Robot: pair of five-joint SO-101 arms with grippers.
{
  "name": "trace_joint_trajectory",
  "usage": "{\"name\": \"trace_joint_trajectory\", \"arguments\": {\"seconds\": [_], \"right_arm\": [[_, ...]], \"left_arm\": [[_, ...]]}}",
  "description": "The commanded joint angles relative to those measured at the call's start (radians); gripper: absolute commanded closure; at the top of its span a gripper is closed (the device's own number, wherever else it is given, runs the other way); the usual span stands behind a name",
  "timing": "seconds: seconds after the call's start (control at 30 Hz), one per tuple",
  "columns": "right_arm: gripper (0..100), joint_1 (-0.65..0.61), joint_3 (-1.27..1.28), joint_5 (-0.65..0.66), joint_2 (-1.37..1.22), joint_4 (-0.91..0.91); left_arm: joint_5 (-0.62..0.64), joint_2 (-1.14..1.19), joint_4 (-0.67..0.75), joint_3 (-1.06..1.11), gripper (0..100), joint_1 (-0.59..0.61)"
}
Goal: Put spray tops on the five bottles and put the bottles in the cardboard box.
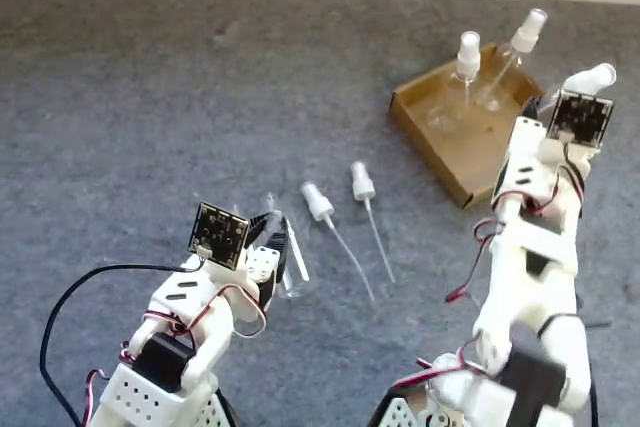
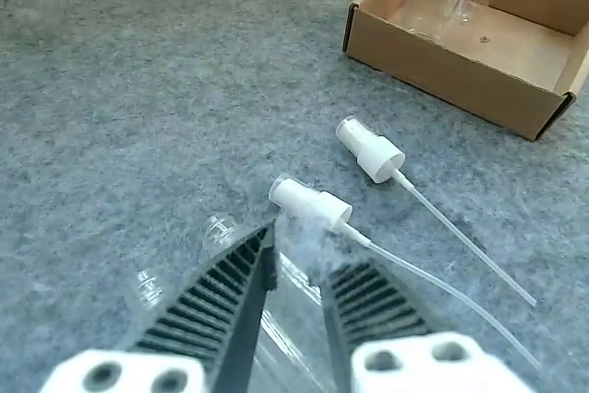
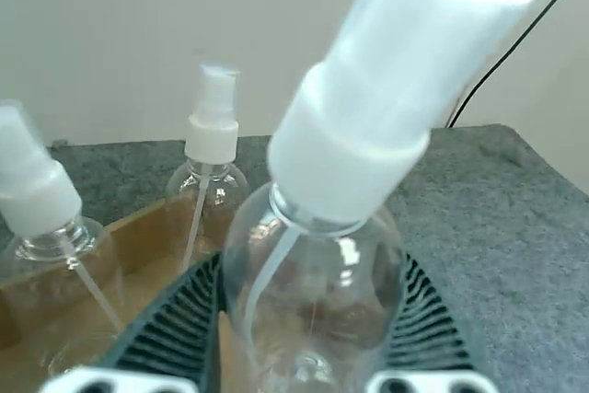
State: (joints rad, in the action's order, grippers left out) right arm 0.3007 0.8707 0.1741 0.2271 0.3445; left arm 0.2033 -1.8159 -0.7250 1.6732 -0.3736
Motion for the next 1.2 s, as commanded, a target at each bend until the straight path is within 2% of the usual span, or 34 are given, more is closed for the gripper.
{"name": "trace_joint_trajectory", "arguments": {"seconds": [0.0, 0.6, 1.17], "right_arm": [[91.3, 0.013, -0.156, 0.003, -0.088, 0.031], [91.4, 0.008, -0.572, 0.002, -0.538, 0.031], [91.4, 0.008, -0.702, 0.008, -0.746, 0.033]], "left_arm": [[0.003, -0.001, 0.003, 0.021, 100, 0.013], [0.003, -0.001, 0.003, 0.021, 100, 0.013], [0.003, -0.001, 0.003, 0.021, 100, 0.012]]}}
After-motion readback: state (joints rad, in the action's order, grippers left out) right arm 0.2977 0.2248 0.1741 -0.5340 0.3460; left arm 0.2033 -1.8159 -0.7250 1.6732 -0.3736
